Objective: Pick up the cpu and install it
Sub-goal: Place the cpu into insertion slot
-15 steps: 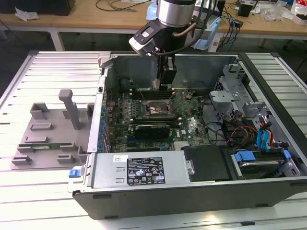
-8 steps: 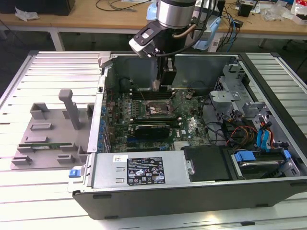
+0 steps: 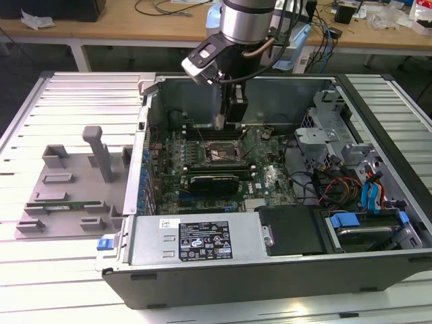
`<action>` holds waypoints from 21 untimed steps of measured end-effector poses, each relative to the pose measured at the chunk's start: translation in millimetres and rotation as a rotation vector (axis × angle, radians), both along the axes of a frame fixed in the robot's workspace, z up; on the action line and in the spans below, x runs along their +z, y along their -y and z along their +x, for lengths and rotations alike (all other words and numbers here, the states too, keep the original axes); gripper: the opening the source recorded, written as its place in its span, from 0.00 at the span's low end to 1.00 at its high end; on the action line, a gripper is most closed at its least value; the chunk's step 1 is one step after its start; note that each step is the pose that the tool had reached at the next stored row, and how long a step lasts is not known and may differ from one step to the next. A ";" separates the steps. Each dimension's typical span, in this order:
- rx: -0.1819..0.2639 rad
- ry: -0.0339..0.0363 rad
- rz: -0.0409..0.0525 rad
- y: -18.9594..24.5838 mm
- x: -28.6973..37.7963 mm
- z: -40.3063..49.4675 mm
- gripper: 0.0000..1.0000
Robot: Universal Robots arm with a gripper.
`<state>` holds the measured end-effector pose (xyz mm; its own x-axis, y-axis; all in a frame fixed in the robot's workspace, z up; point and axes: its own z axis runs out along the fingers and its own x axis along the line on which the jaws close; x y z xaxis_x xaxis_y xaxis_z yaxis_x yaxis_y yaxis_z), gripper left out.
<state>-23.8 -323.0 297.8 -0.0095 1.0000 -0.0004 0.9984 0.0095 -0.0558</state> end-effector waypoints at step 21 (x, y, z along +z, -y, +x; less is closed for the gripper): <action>0.000 0.0001 0.0002 0.0 -15.2 0.0 0.53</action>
<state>-23.8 -323.0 282.6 -0.0096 1.0000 -0.0002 0.9984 0.0095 -0.0557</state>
